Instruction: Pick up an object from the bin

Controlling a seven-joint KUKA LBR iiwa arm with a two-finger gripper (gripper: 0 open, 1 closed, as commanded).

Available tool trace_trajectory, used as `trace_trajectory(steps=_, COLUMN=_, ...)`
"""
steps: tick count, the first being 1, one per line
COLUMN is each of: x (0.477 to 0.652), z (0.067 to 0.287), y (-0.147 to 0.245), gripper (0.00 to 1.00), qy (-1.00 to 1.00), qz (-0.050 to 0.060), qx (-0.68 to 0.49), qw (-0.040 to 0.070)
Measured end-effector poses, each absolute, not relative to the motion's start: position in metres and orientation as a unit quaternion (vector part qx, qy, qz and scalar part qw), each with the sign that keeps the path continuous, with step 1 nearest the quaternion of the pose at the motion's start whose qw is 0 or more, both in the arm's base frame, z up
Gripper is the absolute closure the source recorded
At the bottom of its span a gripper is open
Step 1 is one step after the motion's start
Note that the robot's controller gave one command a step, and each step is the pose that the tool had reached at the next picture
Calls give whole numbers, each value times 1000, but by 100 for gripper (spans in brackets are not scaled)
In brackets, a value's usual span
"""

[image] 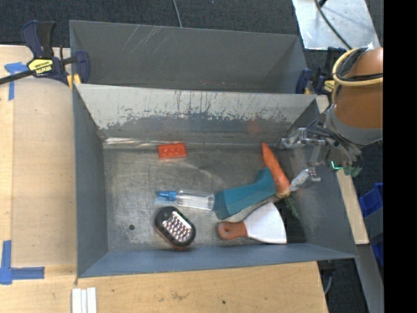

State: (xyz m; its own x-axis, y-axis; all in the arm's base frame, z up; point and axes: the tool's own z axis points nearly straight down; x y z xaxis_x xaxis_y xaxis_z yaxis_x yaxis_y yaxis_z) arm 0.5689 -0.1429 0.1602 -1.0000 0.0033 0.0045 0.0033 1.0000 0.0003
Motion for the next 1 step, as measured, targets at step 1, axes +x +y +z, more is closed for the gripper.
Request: trace_trajectory(steps=1, x=571, z=165, y=-142, gripper=0, qy=-1000, qz=1, qx=0, qw=-2)
